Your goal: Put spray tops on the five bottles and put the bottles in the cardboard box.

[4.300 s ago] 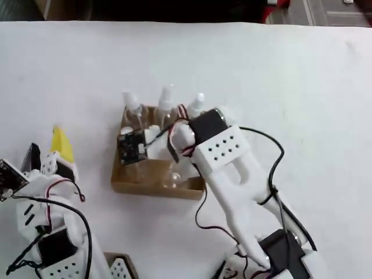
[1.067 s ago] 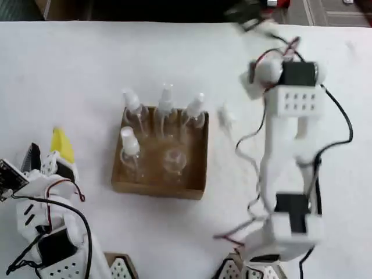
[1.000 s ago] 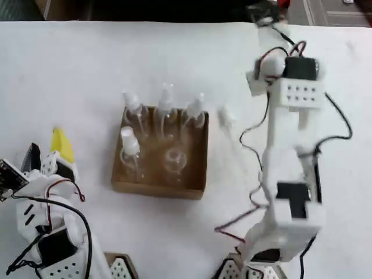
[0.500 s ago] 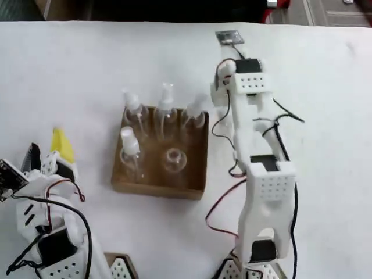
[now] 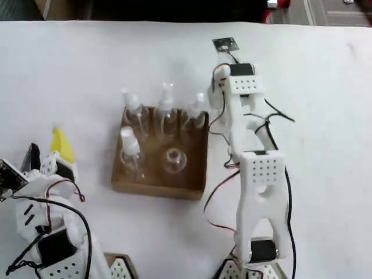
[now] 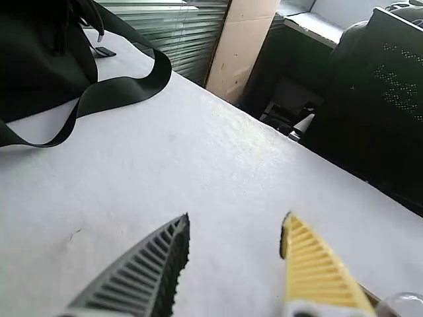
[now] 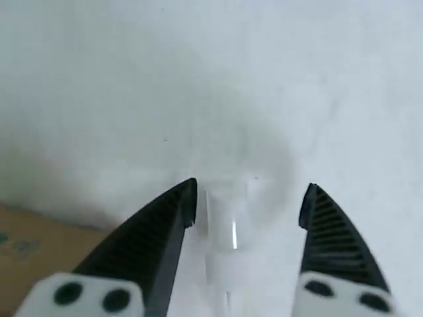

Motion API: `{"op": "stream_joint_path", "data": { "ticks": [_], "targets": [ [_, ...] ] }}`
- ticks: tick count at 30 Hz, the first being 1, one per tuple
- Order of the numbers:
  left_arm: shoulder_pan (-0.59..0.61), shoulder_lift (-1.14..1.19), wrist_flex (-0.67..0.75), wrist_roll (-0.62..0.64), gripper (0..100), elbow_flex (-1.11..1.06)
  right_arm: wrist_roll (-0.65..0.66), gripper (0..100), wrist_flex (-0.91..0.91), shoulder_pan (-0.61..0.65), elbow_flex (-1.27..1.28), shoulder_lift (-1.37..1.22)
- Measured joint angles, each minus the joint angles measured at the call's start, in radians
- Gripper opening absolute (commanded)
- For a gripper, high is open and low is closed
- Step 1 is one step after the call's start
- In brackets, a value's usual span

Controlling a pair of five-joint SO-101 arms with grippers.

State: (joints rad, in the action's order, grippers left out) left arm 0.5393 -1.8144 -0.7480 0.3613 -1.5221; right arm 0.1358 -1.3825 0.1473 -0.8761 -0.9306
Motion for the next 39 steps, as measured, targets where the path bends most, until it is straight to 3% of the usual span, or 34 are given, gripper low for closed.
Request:
{"op": "stream_joint_path", "data": {
  "ticks": [6,16,20,32,39],
  "targets": [
    [0.0,0.0,0.0,0.0,21,0.0,0.0,9.0,-0.08,-0.002,-0.123,-0.077],
    [0.0,0.0,0.0,0.0,21,0.0,0.083,7.7,-0.18,-0.002,-0.229,-0.127],
    [0.0,0.0,0.0,0.0,21,0.0,0.084,1.1,-0.181,-0.005,-0.232,-0.13],
    [0.0,0.0,0.0,0.0,21,0.0,0.084,1.5,-0.183,-0.08,-0.262,-0.132],
    [0.0,0.0,0.0,0.0,21,0.0,0.084,1.5,-0.308,-0.087,-0.52,-0.132]
  ]
}}
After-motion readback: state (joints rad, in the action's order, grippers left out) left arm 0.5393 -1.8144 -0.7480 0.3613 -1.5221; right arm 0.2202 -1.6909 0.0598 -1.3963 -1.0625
